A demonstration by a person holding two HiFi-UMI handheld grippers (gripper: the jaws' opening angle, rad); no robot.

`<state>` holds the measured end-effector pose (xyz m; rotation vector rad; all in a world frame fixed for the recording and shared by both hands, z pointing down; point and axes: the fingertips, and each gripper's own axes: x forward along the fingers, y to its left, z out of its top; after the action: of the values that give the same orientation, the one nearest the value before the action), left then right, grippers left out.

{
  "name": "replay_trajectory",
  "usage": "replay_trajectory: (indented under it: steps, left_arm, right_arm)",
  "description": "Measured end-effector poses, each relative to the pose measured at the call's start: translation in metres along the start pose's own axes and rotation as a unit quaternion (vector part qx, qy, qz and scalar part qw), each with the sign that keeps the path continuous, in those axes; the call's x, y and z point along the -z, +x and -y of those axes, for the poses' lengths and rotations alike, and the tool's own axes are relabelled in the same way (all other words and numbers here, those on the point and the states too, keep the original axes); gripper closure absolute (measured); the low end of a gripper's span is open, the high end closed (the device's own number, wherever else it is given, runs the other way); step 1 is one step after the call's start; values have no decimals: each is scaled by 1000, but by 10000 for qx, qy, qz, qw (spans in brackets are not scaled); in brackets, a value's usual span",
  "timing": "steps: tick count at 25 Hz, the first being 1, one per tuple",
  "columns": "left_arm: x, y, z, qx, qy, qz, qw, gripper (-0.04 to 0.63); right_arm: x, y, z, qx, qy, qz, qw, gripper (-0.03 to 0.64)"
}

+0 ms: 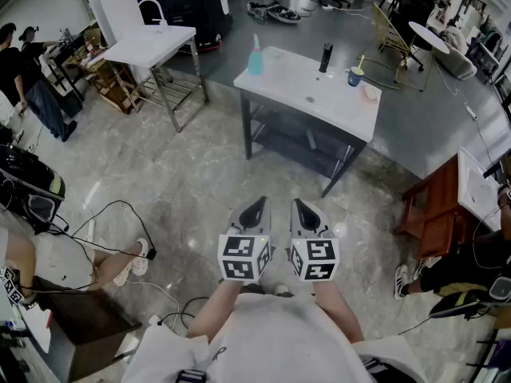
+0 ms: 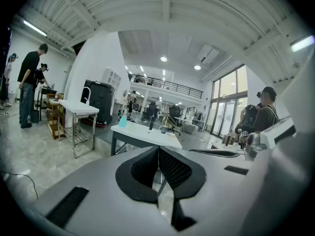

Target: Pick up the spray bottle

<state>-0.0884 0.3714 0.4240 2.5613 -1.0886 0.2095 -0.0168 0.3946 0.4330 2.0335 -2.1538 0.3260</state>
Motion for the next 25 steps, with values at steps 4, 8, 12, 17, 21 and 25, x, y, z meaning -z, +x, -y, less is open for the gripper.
replay_trajectory:
  steps: [4, 8, 12, 17, 21, 25]
  left_arm:
    - [2, 3, -4, -6, 47, -23, 10000, 569]
    - [4, 6, -12, 40, 57, -65, 10000, 569]
    - [3, 10, -22, 117, 70, -83, 9999, 569]
    - [7, 9, -39, 178, 107, -147, 9997, 569]
    - [3, 10, -52, 198, 111, -137, 9996, 569]
    - [-1, 7, -60, 218, 146, -160, 9995, 569]
  right_arm:
    - [0, 6, -1, 15, -19, 17, 10000, 592]
    - [1, 13, -7, 38, -14, -6, 10000, 592]
    - [-1, 24, -18, -186, 221, 98, 9995, 592]
    - [5, 33, -28, -64, 392, 120, 9991, 592]
    - [7, 39, -32, 19, 474, 134, 9988, 591]
    - [2, 45, -35, 101, 578, 189, 9981, 591]
